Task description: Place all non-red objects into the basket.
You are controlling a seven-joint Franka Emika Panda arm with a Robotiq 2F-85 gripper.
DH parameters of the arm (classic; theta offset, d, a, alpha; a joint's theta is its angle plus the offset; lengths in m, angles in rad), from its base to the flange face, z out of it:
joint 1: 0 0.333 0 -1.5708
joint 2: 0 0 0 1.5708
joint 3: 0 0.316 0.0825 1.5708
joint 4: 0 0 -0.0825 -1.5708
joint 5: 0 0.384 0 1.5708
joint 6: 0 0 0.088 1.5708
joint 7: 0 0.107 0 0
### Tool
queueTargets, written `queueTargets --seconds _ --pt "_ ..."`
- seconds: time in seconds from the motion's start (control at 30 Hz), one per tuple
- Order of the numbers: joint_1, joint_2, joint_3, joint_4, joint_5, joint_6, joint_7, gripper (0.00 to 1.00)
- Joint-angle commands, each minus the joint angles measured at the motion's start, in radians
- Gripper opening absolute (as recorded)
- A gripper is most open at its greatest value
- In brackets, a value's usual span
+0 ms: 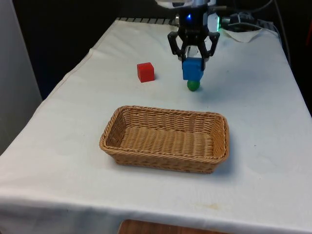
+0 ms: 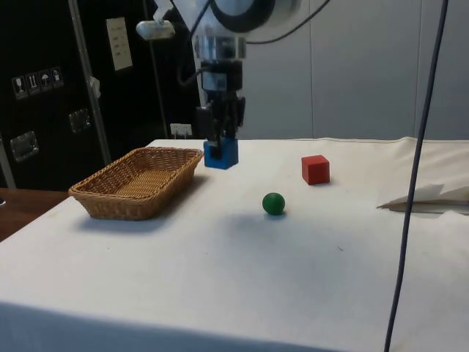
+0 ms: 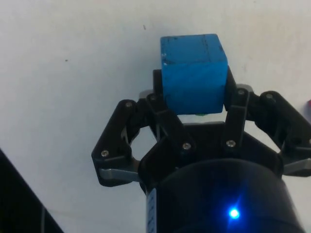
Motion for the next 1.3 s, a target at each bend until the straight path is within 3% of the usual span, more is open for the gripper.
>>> queueTargets --seconds 0.0,0.13,0.2,0.47,0.5,0.7,0.8,0.83,0.87,1.1,1.13,1.17,1.27 --pt "0.002 0.000 -0.005 0.023 -0.017 -0.030 0.011 0.02" --pt "0.001 0.008 -0.005 0.077 -0.010 -0.080 0.007 0.02" --pt "0.000 0.002 -0.003 0.074 -0.001 -0.073 -0.001 0.02" --pt "-0.002 0.062 -0.003 0.205 0.005 -0.166 -0.004 0.02" --pt "0.000 0.057 -0.005 0.194 0.000 -0.152 -0.001 0.02" --pt "-0.007 0.119 -0.001 0.296 0.021 -0.210 -0.010 0.02" --pt "-0.009 0.144 0.000 0.331 0.027 -0.221 -0.012 0.02" --pt "-0.003 0.142 -0.005 0.324 0.014 -0.209 -0.003 0.02" --pt "-0.009 0.155 0.000 0.345 0.030 -0.225 -0.012 0.02" --pt "-0.016 0.238 0.003 0.451 0.053 -0.246 -0.019 0.02" --pt "-0.008 0.224 -0.005 0.434 0.036 -0.237 -0.008 0.02" --pt "-0.016 0.248 0.002 0.462 0.057 -0.247 -0.021 0.02" --pt "-0.019 0.295 0.002 0.511 0.070 -0.247 -0.024 0.02"
